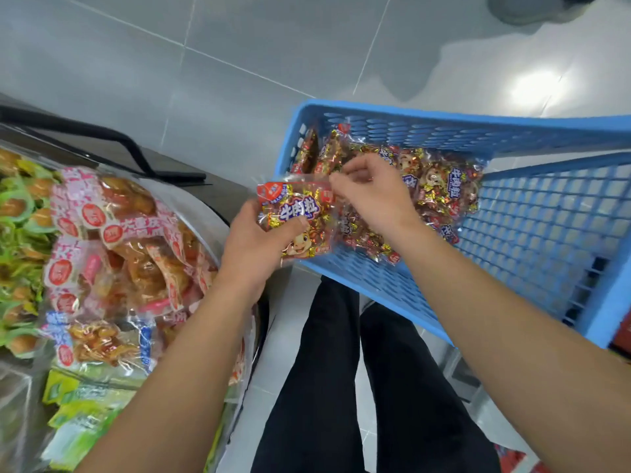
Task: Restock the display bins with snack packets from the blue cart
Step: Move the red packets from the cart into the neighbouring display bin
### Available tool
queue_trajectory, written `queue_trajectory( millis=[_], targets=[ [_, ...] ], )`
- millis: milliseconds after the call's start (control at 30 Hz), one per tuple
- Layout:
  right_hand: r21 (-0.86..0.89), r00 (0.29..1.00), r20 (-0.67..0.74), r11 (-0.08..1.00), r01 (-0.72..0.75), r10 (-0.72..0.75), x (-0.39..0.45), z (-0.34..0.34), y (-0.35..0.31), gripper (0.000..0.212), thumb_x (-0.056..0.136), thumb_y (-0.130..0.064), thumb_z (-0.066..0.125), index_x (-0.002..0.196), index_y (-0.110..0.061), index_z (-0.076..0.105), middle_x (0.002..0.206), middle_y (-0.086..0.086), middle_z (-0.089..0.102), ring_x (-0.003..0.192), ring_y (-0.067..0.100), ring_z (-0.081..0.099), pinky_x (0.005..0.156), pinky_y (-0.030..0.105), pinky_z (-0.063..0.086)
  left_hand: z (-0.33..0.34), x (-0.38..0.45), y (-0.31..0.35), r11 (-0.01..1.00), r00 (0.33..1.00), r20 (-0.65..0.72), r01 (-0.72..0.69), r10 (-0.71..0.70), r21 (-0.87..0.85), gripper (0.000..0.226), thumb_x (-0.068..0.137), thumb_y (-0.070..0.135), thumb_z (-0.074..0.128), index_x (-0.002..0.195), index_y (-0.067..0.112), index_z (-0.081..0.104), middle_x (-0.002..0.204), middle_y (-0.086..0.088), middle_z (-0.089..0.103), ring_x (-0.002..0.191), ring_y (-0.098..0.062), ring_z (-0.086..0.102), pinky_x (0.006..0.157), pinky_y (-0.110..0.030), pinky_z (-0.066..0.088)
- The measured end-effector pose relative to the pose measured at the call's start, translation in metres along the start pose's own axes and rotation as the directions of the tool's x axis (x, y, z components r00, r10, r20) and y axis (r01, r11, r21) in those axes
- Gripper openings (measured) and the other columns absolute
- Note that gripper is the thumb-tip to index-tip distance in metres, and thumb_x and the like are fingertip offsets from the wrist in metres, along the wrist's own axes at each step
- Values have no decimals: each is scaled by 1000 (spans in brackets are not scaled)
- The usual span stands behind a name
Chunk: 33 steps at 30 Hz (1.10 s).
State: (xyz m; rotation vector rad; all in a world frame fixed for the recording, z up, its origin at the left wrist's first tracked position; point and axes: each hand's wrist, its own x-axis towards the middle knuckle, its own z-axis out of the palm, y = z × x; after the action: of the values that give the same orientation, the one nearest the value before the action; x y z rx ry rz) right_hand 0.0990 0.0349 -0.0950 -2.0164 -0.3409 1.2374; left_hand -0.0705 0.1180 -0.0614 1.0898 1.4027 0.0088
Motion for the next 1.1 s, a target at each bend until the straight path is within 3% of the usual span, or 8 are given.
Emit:
queue_trajectory(
  millis=[167, 333, 467, 600, 700, 800, 933, 1100],
  targets=[
    [77, 974, -62, 973, -215, 220, 53, 28, -5, 69, 81, -60, 67, 129, -15, 49, 118, -1, 59, 106, 19, 58, 93, 36, 47, -16, -5, 2, 999, 997, -79, -25, 22, -37, 48, 64, 37, 84, 106, 36, 60, 104, 11, 76, 96, -12, 74, 86, -39, 60],
    [-13, 958, -138, 967, -256, 252, 55, 26, 9, 21, 89, -31, 65, 99, -15, 56, 88, 1, 60, 85, 21, 59, 74, 33, 47, -21, -8, 7, 996, 994, -112, -8, -2, -92, 50, 65, 36, 84, 109, 35, 60, 111, 7, 74, 101, -16, 73, 90, -45, 59],
    [108, 957, -83, 957, -270, 280, 10, -13, 25, 31, 93, -21, 63, 123, -14, 60, 108, 1, 67, 95, 18, 61, 81, 34, 51, -22, -13, 10, 992, 994, -110, -10, -4, -126, 39, 79, 23, 84, 106, 36, 60, 106, 10, 75, 95, -13, 75, 76, -34, 62],
    [171, 972, -50, 961, -217, 228, -47, -55, 25, 22, 95, -25, 65, 117, -24, 62, 125, -1, 65, 110, 16, 63, 78, 31, 58, -19, -33, 19, 993, 996, -84, -22, 12, -117, 36, 83, 20, 82, 107, 34, 59, 107, 8, 75, 92, -12, 75, 70, -28, 60],
    [214, 980, 0, 957, -196, 201, -89, -83, 13, 46, 93, -32, 66, 134, -15, 56, 139, 0, 56, 120, 19, 59, 95, 45, 55, -16, -61, 27, 995, 996, -80, -48, 41, -83, 34, 84, 23, 81, 105, 35, 58, 109, 6, 74, 92, -11, 75, 79, -34, 60],
    [196, 993, 69, 975, -105, 93, -126, -108, -4, 24, 90, -36, 65, 113, -29, 65, 123, -3, 68, 116, 20, 64, 105, 51, 46, -15, -97, 30, 994, 993, -95, -80, 73, -76, 30, 84, 23, 81, 99, 36, 58, 105, 9, 74, 91, -11, 75, 82, -37, 60],
    [98, 979, 192, 994, 44, -62, -178, -128, -28, 28, 84, -40, 66, 112, -41, 67, 115, -12, 72, 109, 12, 67, 103, 47, 49, -12, -160, 23, 982, 984, -121, -146, 132, -120, 33, 85, 21, 80, 96, 40, 55, 94, 20, 74, 88, -6, 74, 70, -28, 60],
    [-10, 936, 267, 970, 243, -231, -244, -145, -44, 47, 76, -51, 65, 116, -27, 65, 115, 22, 65, 107, 44, 60, 98, 62, 46, -14, -250, -8, 936, 969, -212, -190, 129, -297, 32, 89, 15, 76, 108, 34, 58, 104, 11, 77, 89, -15, 76, 70, -36, 62]
  ],
)
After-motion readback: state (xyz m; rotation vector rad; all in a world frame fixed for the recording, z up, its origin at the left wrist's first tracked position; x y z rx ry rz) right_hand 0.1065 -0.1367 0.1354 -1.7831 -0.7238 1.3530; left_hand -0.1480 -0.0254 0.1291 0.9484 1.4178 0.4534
